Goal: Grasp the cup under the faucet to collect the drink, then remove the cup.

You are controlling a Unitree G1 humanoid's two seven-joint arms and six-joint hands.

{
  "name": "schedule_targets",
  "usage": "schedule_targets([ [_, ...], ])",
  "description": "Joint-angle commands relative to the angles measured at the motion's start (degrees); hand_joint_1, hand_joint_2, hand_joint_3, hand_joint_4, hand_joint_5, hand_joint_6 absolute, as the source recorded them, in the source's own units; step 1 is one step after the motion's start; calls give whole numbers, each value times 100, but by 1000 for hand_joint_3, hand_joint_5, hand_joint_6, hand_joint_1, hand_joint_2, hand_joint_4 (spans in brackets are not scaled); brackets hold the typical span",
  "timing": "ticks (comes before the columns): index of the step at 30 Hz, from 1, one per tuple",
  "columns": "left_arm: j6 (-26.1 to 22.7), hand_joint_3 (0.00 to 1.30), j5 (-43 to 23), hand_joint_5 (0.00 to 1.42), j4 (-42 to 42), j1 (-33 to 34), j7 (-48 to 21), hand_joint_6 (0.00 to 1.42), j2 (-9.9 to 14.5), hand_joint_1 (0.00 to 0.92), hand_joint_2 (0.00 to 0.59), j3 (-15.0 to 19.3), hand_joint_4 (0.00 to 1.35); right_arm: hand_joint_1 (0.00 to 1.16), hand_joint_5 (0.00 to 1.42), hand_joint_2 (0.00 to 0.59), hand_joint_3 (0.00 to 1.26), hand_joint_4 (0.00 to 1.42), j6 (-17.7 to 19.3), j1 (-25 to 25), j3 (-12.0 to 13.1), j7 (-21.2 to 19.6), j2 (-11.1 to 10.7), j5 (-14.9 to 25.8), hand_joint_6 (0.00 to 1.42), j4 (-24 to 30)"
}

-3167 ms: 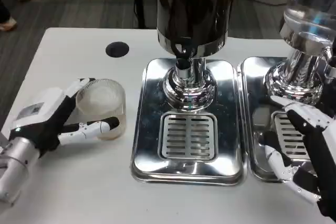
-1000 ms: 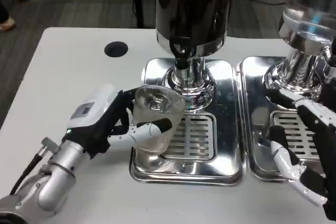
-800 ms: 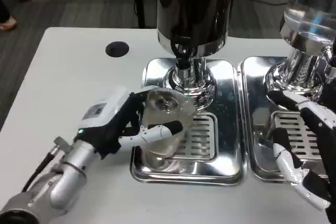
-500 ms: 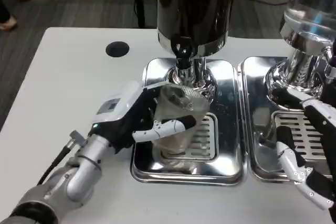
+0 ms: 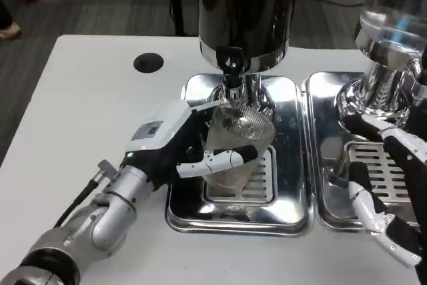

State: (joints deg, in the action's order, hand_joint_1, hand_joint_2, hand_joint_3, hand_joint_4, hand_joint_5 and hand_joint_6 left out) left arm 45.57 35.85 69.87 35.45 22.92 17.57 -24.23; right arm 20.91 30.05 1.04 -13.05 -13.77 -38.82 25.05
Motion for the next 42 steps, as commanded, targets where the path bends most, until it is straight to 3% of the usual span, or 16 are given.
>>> schedule_targets([
  [1,84,345,54,589,3,0,37,696,120,41,194,-43,366,453,314,484,302,318,41,-96,-35,5,-9,25,359,-73],
  [9,247,344,23,523,-73,-88,-29,580,323,30,173,-12,347,453,314,484,303,318,60,-190,-60,-35,-5,7,359,-141],
  [16,333,301,75,368,-161,-118,-208,406,436,0,131,-74,264,453,324,484,303,318,67,-245,-57,-27,-13,45,359,-165],
  [18,302,252,202,224,-278,-109,-202,248,494,0,108,-187,192,453,326,484,304,318,70,-252,-38,1,-27,95,359,-164],
  [24,266,194,465,97,-600,-142,-26,103,638,0,88,-357,88,455,329,487,304,318,71,-264,-22,72,-78,193,359,-172],
  [42,-183,179,576,53,-1142,-335,263,50,925,0,72,-317,43,464,342,492,319,323,91,-334,6,100,-112,320,361,-238],
])
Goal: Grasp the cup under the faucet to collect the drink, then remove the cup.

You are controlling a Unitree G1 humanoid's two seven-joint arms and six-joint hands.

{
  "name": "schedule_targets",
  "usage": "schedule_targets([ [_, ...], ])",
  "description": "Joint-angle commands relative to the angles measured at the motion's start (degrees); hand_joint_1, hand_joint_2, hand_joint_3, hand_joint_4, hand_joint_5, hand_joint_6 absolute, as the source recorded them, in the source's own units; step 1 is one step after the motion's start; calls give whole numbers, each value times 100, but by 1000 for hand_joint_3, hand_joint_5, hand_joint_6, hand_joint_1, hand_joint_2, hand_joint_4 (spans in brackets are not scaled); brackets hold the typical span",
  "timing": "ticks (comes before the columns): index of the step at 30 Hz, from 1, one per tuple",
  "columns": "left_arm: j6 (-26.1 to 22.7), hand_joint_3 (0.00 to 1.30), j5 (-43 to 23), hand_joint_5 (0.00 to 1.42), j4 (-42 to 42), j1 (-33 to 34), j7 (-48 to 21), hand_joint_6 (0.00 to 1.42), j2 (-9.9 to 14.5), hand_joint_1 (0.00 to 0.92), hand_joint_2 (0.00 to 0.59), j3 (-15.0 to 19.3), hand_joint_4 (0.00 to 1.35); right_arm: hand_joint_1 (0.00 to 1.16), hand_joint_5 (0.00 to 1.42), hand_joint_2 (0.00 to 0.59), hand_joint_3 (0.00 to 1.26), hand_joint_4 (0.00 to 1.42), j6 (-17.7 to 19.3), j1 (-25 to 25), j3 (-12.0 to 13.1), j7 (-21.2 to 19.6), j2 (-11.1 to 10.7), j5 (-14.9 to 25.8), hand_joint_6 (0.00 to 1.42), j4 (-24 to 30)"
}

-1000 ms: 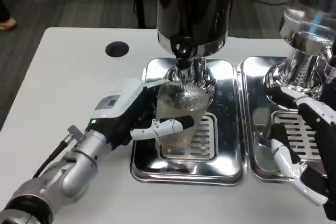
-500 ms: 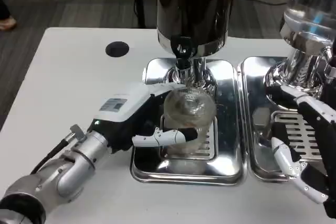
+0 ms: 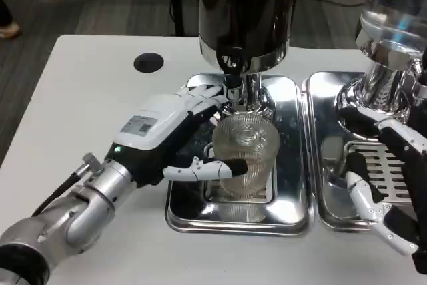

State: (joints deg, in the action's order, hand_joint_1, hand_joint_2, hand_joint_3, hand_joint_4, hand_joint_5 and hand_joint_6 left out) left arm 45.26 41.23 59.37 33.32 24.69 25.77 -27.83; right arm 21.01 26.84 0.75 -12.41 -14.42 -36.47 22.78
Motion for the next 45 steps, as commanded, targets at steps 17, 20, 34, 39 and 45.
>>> schedule_targets([
  [17,-341,144,-200,27,-675,-445,10,27,252,0,64,334,0,468,345,492,330,323,74,45,59,99,-27,239,379,-27],
  [20,-284,142,-299,27,-975,-556,-59,26,333,0,63,486,0,468,345,492,333,323,75,11,53,103,-23,253,380,-52],
  [34,601,175,-1724,106,-2520,-1071,-1556,123,978,0,88,1395,71,469,355,492,347,323,144,-223,7,33,31,239,381,-242],
  [39,707,178,-2350,172,-2737,-1027,-2329,195,1041,0,93,1616,129,469,355,492,348,329,144,-282,9,37,35,258,381,-292],
  [45,706,196,-3196,244,-2908,-958,-3375,239,1013,0,89,1795,186,469,356,492,348,331,159,-324,-8,13,63,272,381,-360],
])
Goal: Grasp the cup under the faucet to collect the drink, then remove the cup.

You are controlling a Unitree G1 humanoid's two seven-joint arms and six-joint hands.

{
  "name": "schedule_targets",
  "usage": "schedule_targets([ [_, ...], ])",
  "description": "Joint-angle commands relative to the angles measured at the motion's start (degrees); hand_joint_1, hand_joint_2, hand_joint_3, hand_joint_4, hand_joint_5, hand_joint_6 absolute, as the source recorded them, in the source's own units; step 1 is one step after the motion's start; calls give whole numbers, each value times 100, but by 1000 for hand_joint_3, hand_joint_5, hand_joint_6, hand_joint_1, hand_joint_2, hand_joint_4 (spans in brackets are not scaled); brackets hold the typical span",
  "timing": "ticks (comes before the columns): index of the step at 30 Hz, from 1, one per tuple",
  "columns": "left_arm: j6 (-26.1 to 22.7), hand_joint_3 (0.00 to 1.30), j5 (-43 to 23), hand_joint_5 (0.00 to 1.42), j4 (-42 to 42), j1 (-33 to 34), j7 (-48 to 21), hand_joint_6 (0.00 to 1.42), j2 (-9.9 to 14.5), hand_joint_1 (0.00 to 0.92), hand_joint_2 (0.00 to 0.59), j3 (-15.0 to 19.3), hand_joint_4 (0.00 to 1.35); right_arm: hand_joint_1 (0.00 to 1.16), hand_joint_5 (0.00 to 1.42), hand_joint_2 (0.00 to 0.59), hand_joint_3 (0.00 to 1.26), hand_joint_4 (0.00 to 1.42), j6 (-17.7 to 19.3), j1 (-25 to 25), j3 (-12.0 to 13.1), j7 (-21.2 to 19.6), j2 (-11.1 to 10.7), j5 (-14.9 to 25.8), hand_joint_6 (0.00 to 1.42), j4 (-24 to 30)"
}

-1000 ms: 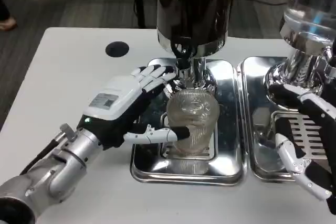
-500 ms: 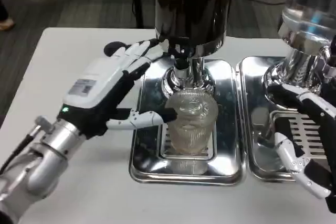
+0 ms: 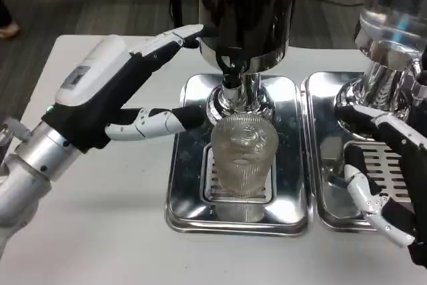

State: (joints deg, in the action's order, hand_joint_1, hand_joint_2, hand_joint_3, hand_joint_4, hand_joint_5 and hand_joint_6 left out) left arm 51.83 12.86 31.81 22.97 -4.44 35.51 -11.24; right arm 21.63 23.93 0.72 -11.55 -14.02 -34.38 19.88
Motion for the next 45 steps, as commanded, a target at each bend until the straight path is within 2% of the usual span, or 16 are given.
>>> schedule_targets([
  [1,20,207,-476,257,-184,91,-631,245,27,0,85,164,198,469,356,492,348,331,101,-33,-7,-80,33,66,381,-75],
  [6,-111,230,-908,287,-283,191,-1373,265,-25,0,84,251,229,469,356,492,348,331,101,-21,-14,-90,58,60,381,-88],
  [11,-224,246,-1059,297,-338,280,-1817,260,-45,0,79,297,241,469,356,492,348,334,115,-23,-20,-104,80,84,381,-121],
  [19,-286,275,-1099,300,-391,358,-2158,264,-119,0,78,412,264,469,356,492,348,336,164,-122,-50,-105,66,102,381,-245],
  [30,-271,330,-1387,335,-674,298,-2592,273,-103,0,73,460,317,469,356,492,348,336,210,-221,-46,-123,63,148,381,-375],
  [45,-754,331,-1680,350,-1355,-158,-3066,275,-90,0,75,589,332,469,356,492,348,336,185,-310,-14,22,-69,322,381,-374],
])
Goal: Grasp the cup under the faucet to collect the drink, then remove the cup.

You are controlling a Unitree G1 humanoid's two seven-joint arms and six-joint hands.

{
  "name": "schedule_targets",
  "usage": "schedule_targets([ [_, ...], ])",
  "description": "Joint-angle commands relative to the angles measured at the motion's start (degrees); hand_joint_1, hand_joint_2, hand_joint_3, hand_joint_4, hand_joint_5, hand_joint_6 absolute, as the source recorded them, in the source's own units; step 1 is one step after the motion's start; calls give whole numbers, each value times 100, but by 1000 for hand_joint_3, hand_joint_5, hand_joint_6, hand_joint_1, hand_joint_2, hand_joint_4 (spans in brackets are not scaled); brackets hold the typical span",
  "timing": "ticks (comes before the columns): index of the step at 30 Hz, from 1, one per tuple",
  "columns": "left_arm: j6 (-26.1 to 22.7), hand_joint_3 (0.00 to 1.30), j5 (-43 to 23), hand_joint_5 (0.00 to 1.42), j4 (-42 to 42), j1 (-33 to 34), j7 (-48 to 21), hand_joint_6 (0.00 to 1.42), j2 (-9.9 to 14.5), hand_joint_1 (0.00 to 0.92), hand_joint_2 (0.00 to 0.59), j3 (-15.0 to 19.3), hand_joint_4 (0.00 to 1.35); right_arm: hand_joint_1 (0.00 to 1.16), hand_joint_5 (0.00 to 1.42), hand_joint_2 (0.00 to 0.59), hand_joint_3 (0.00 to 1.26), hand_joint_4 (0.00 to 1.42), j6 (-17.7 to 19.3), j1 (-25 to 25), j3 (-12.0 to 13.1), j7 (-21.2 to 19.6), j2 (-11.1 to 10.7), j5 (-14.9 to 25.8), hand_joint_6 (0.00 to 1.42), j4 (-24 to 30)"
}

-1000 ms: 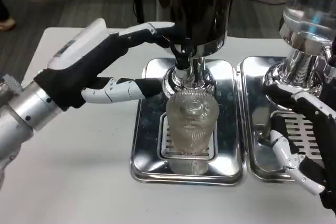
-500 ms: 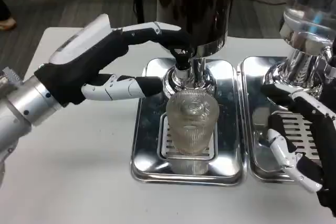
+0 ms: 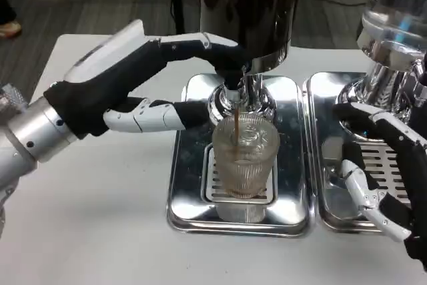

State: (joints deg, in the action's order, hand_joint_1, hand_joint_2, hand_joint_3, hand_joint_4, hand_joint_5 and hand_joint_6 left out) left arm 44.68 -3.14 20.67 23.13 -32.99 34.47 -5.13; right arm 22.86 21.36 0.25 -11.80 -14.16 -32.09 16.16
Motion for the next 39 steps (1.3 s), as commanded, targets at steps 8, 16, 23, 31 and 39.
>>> schedule_targets([
  [8,-164,331,-126,354,-400,-324,-286,275,50,0,76,3,332,469,356,492,348,336,21,-75,33,113,-52,197,381,14],
  [16,-195,325,-147,349,-440,-376,-329,275,25,0,76,1,333,469,356,492,348,336,26,-75,66,156,-70,274,381,7],
  [23,-178,323,-149,345,-379,-378,-343,275,15,0,76,9,333,469,356,492,348,336,34,-87,88,175,-71,287,381,-5],
  [31,-201,323,-123,344,-419,-408,-329,275,8,0,76,3,333,469,372,436,327,323,-170,-233,0,526,64,949,401,-112],
  [39,-209,323,-134,344,-515,-498,-335,275,25,0,76,22,333,438,361,275,164,215,-752,-568,-214,1483,36,1766,444,-154],
])
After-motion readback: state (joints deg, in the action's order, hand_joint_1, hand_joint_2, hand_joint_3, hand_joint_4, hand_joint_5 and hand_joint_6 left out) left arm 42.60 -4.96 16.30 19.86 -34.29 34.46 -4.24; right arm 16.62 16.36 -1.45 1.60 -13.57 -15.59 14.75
